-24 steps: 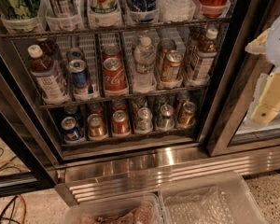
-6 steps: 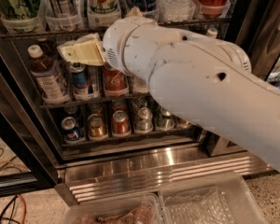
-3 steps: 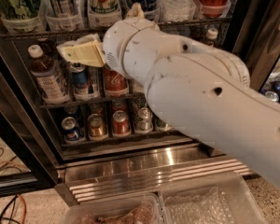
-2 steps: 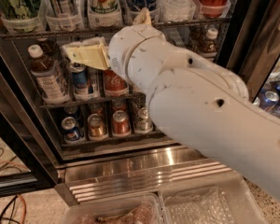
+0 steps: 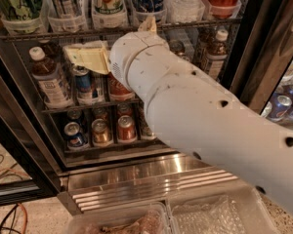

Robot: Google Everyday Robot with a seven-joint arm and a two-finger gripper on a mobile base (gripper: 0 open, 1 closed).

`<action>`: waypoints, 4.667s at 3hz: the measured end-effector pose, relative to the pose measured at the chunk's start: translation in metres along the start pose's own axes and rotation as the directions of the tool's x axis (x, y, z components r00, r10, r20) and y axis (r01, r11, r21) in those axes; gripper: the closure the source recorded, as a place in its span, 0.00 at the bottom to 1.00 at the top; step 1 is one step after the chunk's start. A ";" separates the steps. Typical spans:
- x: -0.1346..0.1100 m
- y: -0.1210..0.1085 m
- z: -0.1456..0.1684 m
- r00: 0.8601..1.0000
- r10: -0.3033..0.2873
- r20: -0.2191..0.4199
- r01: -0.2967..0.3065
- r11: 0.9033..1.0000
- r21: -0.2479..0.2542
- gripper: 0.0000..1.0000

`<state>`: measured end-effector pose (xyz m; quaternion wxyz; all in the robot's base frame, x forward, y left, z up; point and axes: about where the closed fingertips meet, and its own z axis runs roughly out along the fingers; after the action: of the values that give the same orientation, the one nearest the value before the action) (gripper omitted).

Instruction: Pick 7up can from top shelf of fridge

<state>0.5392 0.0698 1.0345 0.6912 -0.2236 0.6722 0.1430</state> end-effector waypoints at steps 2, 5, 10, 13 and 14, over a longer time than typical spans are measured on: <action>-0.010 0.006 0.020 0.995 0.029 0.091 -0.031 0.999 0.025 0.01; -0.022 0.000 0.040 0.985 -0.008 0.170 -0.011 0.994 0.110 0.34; -0.030 -0.044 0.088 0.977 -0.031 0.210 -0.011 0.981 0.194 0.31; -0.028 -0.047 0.095 0.978 -0.026 0.207 -0.015 0.982 0.190 0.58; -0.025 -0.047 0.096 0.979 -0.021 0.204 -0.018 0.982 0.187 0.81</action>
Offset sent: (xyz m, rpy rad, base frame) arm 0.0317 0.0264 0.0104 0.1176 -0.1164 -0.0401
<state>0.6444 0.0805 1.0648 0.7749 -0.1421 0.6076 0.1004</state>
